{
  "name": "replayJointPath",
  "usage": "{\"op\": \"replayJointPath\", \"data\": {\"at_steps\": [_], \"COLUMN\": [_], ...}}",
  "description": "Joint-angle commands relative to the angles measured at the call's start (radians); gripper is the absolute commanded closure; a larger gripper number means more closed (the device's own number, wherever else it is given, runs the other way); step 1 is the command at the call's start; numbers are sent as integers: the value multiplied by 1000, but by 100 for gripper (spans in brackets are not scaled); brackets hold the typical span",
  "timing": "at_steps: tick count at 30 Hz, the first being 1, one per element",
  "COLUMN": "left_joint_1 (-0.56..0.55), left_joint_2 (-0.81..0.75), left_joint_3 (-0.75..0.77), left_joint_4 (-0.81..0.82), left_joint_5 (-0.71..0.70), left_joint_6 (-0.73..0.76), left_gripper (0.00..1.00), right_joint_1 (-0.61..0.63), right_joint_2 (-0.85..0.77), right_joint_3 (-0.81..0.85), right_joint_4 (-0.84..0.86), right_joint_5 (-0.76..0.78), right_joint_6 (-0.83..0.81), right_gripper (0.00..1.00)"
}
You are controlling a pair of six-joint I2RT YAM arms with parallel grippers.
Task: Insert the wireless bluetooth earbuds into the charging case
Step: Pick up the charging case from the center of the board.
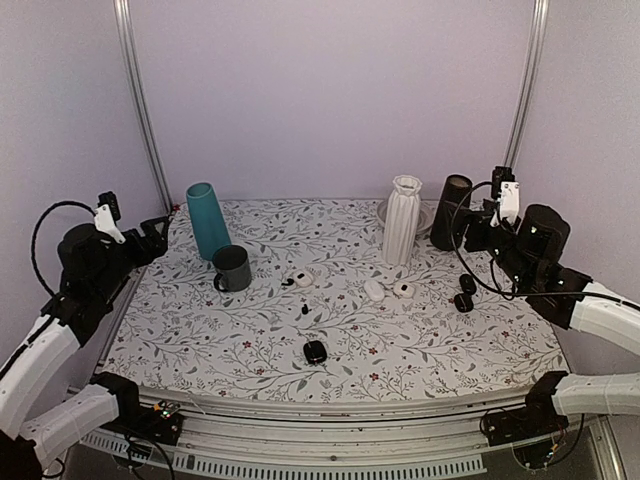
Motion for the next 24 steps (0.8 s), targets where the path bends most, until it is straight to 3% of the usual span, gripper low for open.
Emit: {"op": "replayJointPath", "data": {"at_steps": [1,5,12,24], "left_joint_1": [-18,-191,-449,-574], "left_joint_2": [-16,55,159,411], "left_joint_3": [-17,-34,-147,-217], "left_joint_4": [-126,-88,104,321], "left_joint_5": [214,188,45,64], "left_joint_6": [-87,-137,-247,-435], "left_gripper": [4,4,4,4], "right_joint_1": [-22,14,265,577], "right_joint_2": [-25,133,378,798], "right_joint_3": [-23,104,120,371], "right_joint_4": [-133,-295,-173,-373], "right_joint_5": [109,1,-67,-196], "right_joint_6": [159,270,367,540], "right_gripper": [1,1,1,0]}}
